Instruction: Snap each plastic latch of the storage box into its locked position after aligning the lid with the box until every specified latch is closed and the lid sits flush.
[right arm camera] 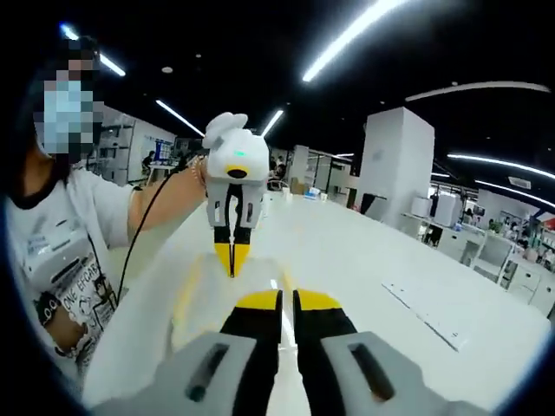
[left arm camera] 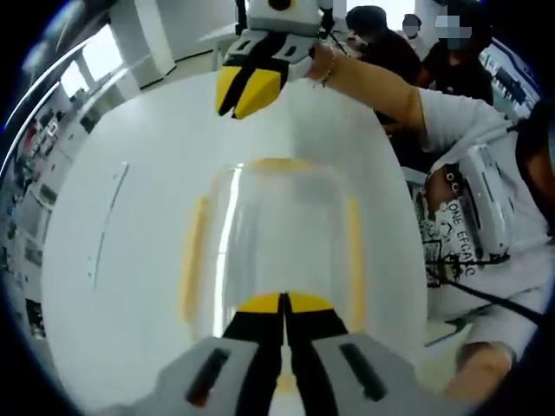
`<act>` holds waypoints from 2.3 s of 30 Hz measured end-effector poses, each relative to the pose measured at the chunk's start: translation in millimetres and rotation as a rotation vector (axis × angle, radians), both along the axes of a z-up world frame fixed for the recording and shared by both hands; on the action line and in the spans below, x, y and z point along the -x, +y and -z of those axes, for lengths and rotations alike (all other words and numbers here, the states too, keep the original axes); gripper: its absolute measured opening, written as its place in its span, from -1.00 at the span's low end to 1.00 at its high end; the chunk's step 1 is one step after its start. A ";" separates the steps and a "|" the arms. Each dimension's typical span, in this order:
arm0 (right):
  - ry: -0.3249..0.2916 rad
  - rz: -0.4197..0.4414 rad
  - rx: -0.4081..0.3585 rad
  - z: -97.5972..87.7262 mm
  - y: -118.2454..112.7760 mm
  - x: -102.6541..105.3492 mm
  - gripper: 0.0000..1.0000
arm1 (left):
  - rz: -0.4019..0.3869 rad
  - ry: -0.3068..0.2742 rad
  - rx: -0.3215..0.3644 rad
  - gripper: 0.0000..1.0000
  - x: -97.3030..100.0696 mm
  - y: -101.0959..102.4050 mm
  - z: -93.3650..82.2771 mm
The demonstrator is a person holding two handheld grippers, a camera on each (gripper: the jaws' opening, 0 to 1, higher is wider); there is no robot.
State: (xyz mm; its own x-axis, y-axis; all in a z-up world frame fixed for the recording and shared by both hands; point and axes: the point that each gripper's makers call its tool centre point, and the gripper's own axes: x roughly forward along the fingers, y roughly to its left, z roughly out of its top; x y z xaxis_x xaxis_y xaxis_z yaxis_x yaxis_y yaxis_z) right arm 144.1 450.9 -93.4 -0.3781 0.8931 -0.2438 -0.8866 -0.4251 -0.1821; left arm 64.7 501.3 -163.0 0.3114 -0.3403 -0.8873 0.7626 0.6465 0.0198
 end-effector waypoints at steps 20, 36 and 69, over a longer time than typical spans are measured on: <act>-0.249 -0.125 0.533 45.4 32.0 67.1 -0.94 | -0.017 -0.056 0.043 -1.00 14.5 -4.1 2.2; -0.404 -0.155 0.862 69.7 28.5 57.1 -1.00 | -0.027 -0.054 0.034 -1.00 -1.6 -1.5 1.6; -0.511 -0.092 1.046 72.8 11.3 56.2 -1.00 | -0.018 -0.316 0.280 -1.00 -18.1 2.1 -29.1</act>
State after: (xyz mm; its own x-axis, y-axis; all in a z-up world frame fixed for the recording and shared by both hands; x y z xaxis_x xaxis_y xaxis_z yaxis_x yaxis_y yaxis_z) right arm 87.9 462.2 -166.2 -0.0756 0.1410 -0.9871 -0.7696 -0.6377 -0.0321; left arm 82.8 503.3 -133.8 0.5617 -0.5465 -0.6211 0.7357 0.6734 0.0728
